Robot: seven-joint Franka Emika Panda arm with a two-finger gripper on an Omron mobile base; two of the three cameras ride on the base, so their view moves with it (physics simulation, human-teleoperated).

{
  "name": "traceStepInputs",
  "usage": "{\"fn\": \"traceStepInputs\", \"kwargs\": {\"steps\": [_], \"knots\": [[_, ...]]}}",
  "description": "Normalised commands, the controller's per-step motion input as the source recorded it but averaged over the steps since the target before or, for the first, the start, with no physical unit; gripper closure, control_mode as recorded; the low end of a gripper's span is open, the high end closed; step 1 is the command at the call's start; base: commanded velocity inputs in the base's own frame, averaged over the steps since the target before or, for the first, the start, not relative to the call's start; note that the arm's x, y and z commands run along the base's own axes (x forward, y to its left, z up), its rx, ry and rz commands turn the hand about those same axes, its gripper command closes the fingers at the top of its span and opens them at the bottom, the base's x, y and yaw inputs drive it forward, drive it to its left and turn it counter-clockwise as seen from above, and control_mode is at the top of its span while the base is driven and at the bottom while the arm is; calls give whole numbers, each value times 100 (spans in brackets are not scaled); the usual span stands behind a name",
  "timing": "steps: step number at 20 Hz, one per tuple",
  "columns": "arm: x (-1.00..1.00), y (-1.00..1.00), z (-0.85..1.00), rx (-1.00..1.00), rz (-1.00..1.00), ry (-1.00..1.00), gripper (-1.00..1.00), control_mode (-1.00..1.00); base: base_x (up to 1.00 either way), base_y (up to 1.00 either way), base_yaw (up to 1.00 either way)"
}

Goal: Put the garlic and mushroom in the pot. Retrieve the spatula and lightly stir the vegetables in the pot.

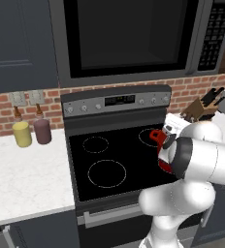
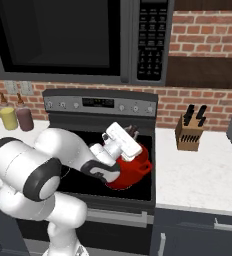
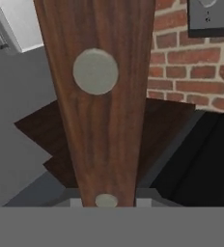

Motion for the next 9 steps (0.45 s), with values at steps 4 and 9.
{"fn": "traceStepInputs", "kwargs": {"steps": [4, 9], "knots": [[-13, 0, 0, 0, 0, 0, 100, -100, 0, 0, 0], [-75, 0, 0, -7, 5, 5, 100, -100, 0, 0, 0]]}}
